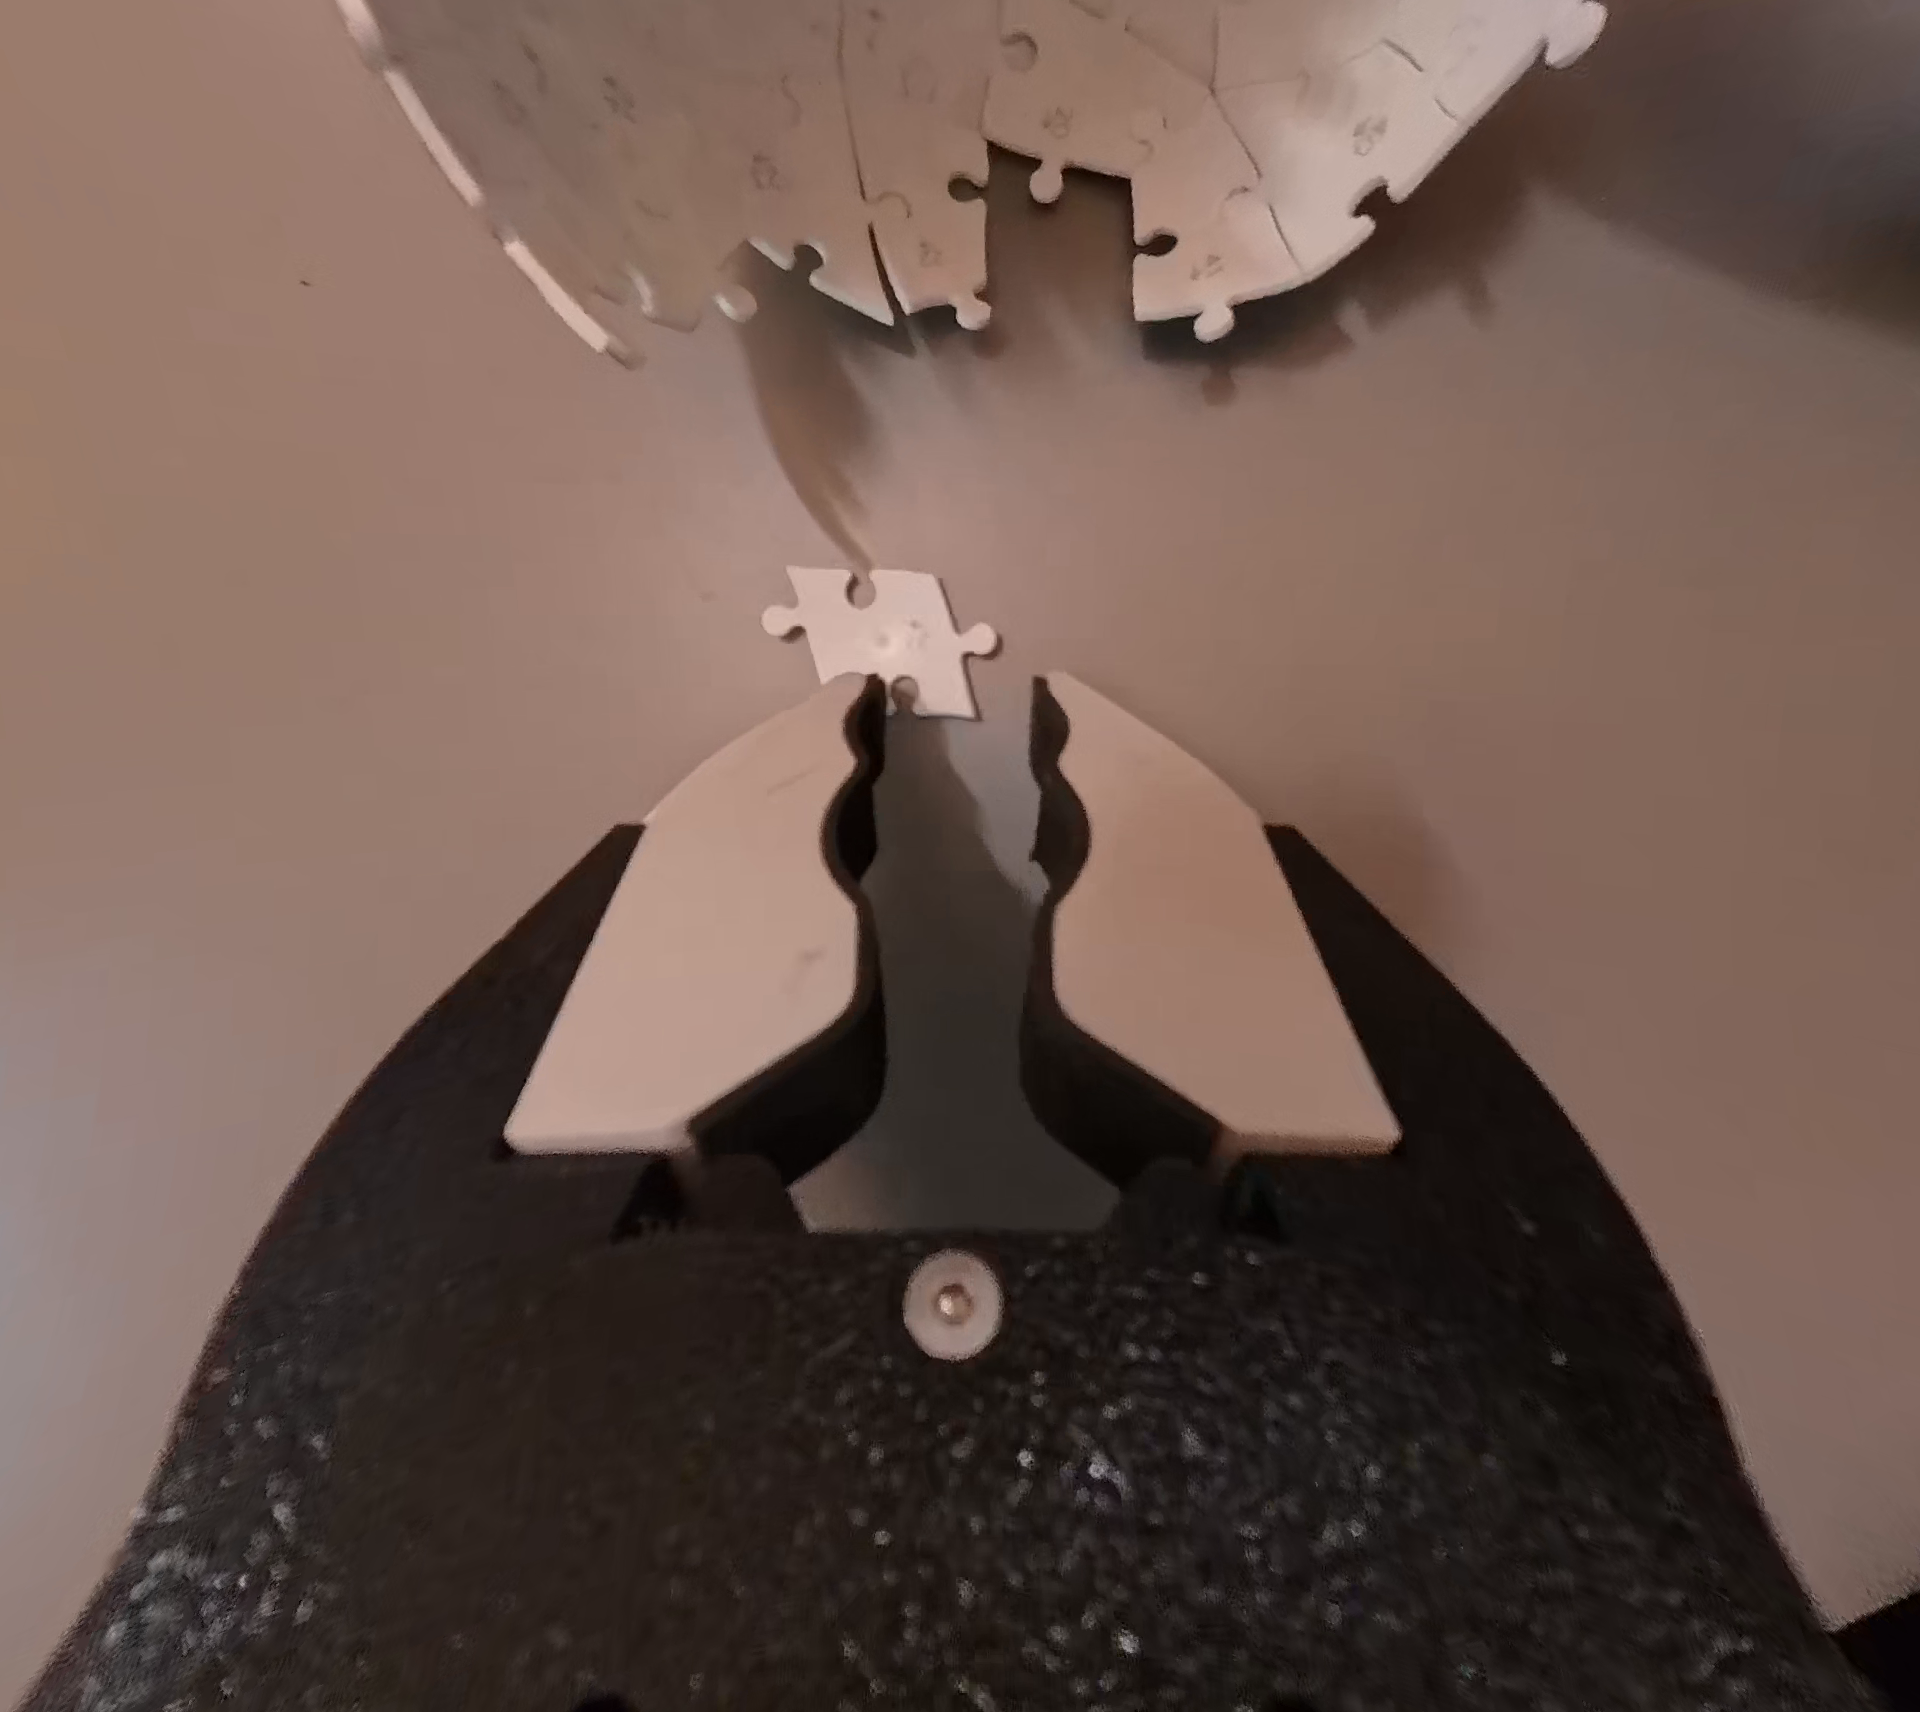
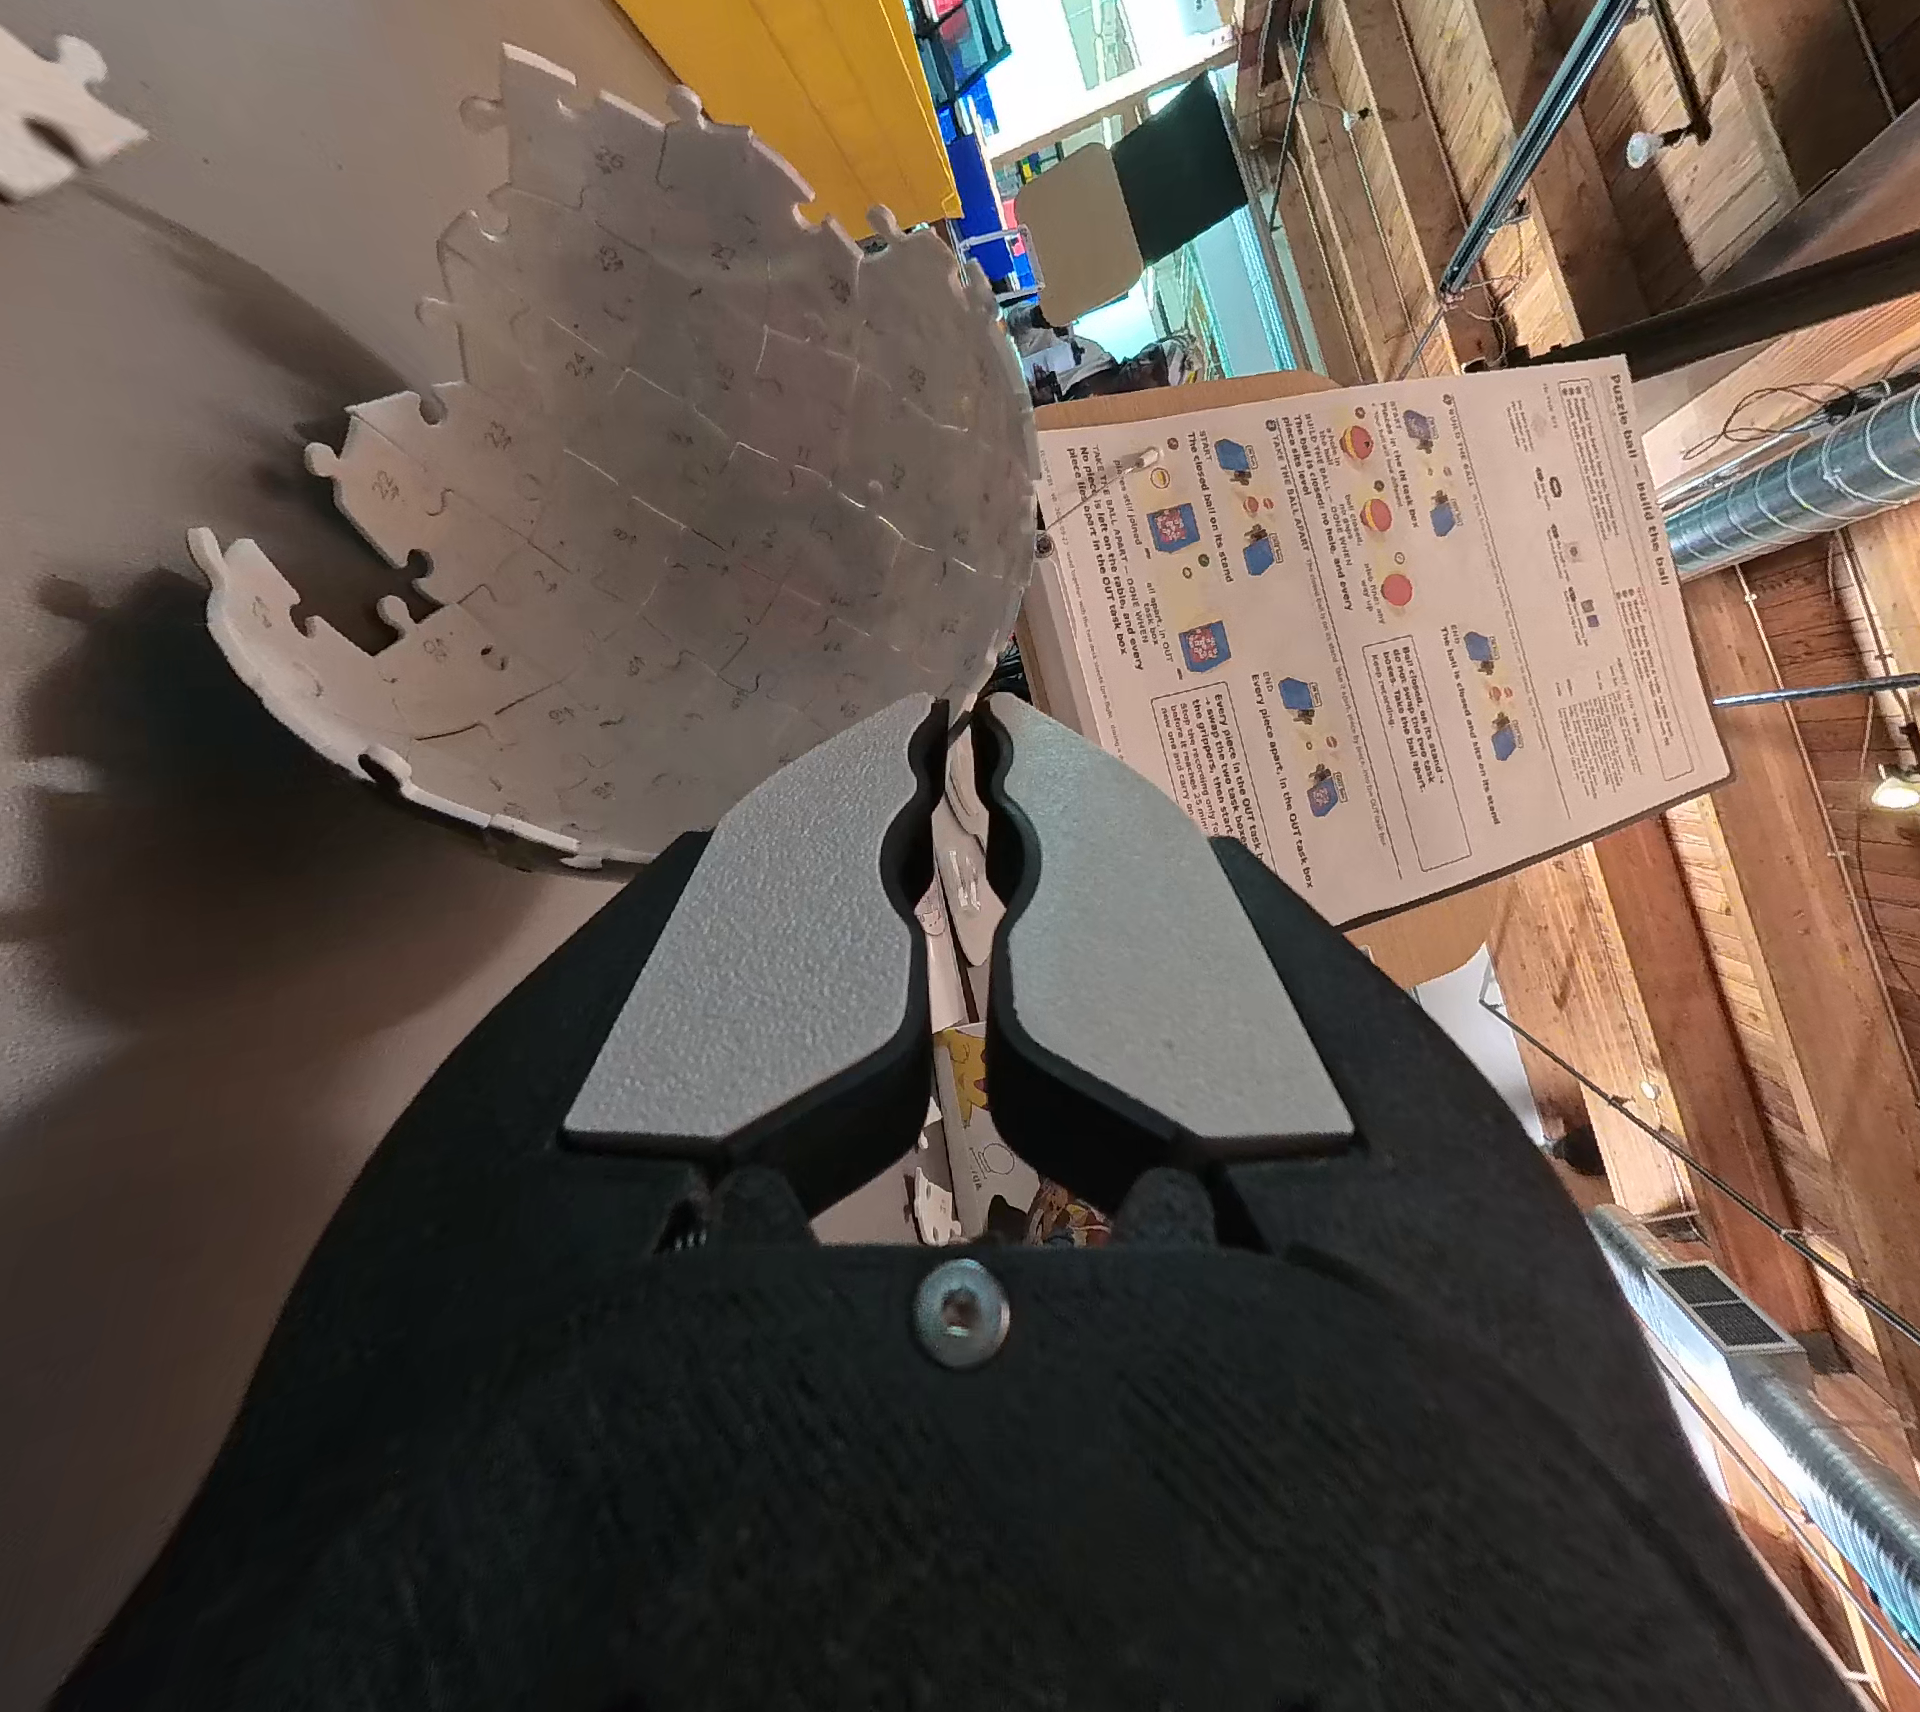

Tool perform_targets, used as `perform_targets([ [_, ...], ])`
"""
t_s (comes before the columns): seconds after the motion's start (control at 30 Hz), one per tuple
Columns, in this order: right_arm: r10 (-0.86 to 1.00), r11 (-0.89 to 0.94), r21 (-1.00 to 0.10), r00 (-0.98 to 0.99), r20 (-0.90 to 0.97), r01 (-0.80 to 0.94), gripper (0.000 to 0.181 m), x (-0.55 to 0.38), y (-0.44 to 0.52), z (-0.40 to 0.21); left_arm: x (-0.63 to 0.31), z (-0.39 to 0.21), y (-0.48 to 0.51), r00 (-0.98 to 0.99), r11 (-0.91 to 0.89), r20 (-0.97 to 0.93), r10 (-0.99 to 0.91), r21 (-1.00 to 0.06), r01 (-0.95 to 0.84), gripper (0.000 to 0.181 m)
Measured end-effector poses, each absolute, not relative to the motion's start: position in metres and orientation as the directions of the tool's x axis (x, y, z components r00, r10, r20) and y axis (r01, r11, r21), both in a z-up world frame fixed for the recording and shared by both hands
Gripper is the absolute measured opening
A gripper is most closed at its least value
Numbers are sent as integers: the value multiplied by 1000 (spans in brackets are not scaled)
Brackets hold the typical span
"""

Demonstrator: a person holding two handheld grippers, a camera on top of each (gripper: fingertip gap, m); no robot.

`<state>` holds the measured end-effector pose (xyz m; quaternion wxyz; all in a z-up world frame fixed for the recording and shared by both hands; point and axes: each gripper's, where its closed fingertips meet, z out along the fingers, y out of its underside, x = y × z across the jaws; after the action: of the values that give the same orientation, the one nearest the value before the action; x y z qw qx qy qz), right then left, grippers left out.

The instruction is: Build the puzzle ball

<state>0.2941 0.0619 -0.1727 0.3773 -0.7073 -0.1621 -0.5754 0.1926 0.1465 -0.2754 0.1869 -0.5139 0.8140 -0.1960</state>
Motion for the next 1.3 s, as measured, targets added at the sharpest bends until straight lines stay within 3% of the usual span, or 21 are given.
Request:
perform_targets([
  [0.3,-203,-654,-342,278,939,675,4,292,64,-172,201,-276,161,-300,282,-49,-953,-517,-808,38],
  [0.4,-197,-647,-330,267,943,688,4,289,65,-171,203,-277,158,-307,264,-6,-952,-525,-809,27],
  [0.6,-193,-626,-308,240,951,717,4,284,69,-170,206,-277,157,-293,247,-3,-956,-546,-800,27],
  [1.03,-195,-601,-276,197,961,750,4,273,73,-169,207,-272,137,-350,295,-36,-936,-621,-726,27],
  [1.17,-197,-603,-277,197,960,748,4,275,71,-170,215,-256,120,-380,294,-31,-925,-692,-660,27],
  [1.3,-193,-610,-268,188,963,746,4,275,71,-170,226,-262,113,-382,336,-84,-920,-669,-663,27],
])
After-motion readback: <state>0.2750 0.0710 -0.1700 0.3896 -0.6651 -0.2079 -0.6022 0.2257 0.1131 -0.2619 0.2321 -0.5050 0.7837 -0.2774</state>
